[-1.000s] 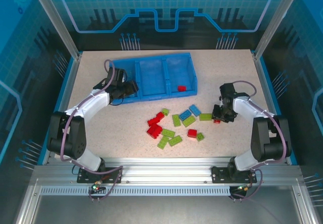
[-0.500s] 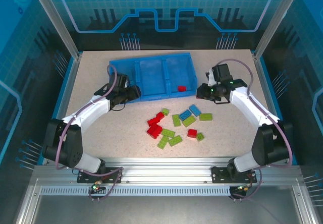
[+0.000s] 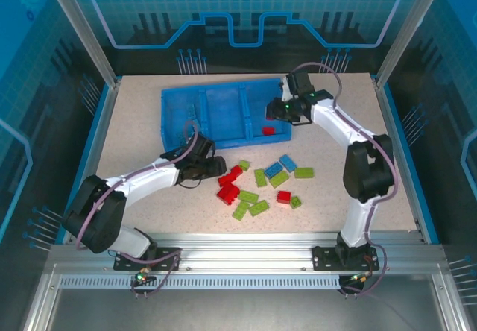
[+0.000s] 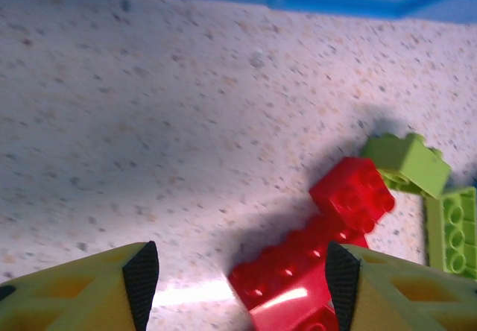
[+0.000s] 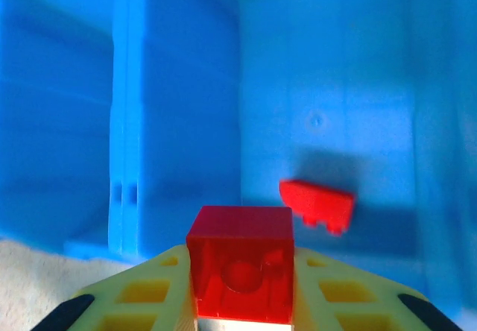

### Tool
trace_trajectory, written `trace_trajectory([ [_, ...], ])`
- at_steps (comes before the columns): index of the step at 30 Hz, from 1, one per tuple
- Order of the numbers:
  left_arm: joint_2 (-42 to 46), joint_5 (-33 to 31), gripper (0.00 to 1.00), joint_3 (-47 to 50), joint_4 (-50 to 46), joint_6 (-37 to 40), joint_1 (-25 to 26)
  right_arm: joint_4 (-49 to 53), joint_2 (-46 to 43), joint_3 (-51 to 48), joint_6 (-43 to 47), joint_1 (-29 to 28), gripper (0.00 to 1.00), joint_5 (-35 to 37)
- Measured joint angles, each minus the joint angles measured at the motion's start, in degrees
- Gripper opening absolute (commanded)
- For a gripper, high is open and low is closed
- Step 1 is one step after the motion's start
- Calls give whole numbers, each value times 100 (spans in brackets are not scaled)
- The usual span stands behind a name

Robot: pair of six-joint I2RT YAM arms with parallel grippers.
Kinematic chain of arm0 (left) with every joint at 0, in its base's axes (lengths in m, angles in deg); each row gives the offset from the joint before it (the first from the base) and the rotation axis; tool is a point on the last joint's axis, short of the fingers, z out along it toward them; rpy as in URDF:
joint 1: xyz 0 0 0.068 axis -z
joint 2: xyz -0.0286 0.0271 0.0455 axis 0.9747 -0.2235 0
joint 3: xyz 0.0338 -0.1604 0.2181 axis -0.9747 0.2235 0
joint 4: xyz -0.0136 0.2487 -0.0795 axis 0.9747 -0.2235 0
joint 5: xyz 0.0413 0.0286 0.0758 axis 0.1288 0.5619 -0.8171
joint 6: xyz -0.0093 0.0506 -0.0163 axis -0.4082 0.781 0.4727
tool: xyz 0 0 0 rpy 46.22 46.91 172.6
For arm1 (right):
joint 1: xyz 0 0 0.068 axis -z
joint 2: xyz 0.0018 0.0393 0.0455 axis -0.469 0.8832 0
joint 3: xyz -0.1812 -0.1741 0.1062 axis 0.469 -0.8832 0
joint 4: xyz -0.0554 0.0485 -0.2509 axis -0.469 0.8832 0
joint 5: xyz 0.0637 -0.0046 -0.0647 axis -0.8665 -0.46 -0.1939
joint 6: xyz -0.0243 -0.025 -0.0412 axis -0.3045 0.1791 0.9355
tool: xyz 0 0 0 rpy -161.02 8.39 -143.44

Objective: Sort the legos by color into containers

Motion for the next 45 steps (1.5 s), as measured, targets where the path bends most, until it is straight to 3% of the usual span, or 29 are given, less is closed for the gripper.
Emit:
trace_trajectory([
  [8,31,-144,72,90,-9,-181,459,518,927,929,2,-221,43,452],
  [17,20,-361,86,7,-553,-815,1287,726,1097,1121,33,-258,72,470],
  [22,20,-396,96,-68,-894,-1458,1545,721,1095,1117,22,-321,72,466],
  [26,20,-422,99,-127,-1023,-2061,1722,645,1021,949,20,-380,72,439],
  [37,20,-446,99,-184,-1346,-4295,1851,315,76,-181,17,-378,72,450],
  [45,-195,-426,99,-494,-1434,-5125,1856,15,-345,-898,-4,-184,73,424],
])
